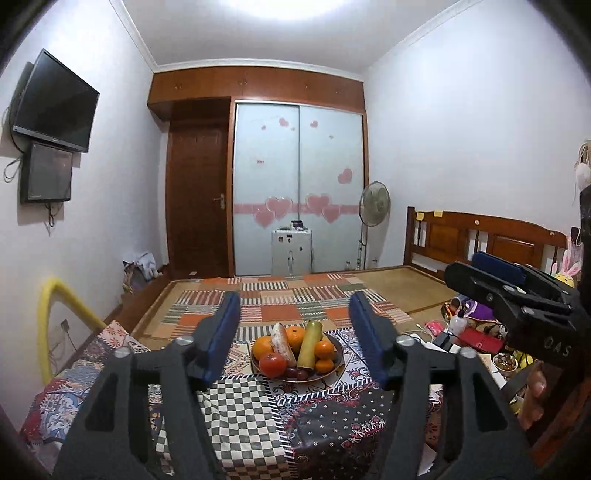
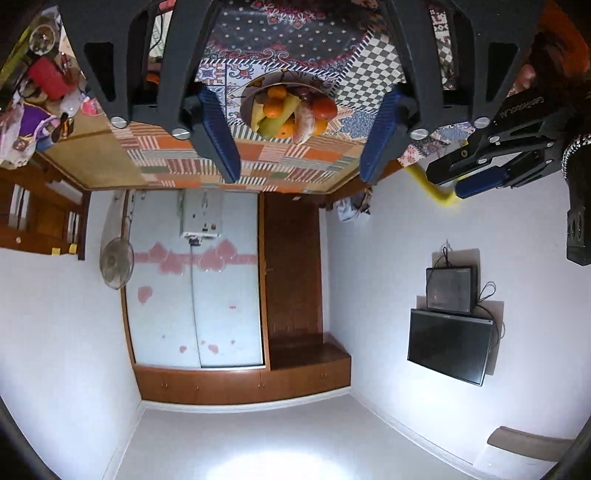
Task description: Organize fruits
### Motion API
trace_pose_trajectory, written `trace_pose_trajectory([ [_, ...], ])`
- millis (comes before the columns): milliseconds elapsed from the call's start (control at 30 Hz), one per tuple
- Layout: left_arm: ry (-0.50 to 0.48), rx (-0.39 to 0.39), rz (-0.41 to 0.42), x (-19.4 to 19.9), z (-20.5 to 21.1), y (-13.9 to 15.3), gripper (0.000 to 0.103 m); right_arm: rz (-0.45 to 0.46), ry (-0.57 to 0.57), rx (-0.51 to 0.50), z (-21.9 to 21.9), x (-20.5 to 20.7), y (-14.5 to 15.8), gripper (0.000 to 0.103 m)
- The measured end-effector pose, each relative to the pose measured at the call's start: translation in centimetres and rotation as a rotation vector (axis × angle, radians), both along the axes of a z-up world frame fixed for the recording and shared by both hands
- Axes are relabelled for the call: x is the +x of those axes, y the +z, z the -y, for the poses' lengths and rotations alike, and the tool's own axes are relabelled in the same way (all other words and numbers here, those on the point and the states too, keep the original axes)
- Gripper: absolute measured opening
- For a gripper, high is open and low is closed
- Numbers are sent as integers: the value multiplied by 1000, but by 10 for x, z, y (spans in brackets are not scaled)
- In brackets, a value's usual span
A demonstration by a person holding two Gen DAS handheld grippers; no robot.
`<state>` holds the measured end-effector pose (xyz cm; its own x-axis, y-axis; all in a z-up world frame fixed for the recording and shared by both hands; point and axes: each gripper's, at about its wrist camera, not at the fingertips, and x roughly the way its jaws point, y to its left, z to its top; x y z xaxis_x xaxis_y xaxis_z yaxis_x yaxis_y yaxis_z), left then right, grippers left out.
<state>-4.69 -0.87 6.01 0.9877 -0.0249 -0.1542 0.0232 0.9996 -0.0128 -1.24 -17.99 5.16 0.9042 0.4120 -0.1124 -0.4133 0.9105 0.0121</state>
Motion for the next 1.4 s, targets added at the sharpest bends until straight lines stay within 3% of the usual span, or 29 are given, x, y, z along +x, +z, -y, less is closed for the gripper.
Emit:
trace_pose_trajectory([
  [300, 12, -10, 6, -12, 0, -1, 90, 21, -48, 5, 4, -10, -5, 92],
  [367, 17, -8, 9, -12, 0, -2, 93, 22, -62, 11, 6, -12, -7, 102],
  [600, 25, -6, 19, -18, 0, -4, 100, 19, -76, 20, 9, -14, -10, 103],
  [1400, 14, -2, 23, -19, 3, -3, 101, 30, -78, 15, 10, -23, -8, 103],
])
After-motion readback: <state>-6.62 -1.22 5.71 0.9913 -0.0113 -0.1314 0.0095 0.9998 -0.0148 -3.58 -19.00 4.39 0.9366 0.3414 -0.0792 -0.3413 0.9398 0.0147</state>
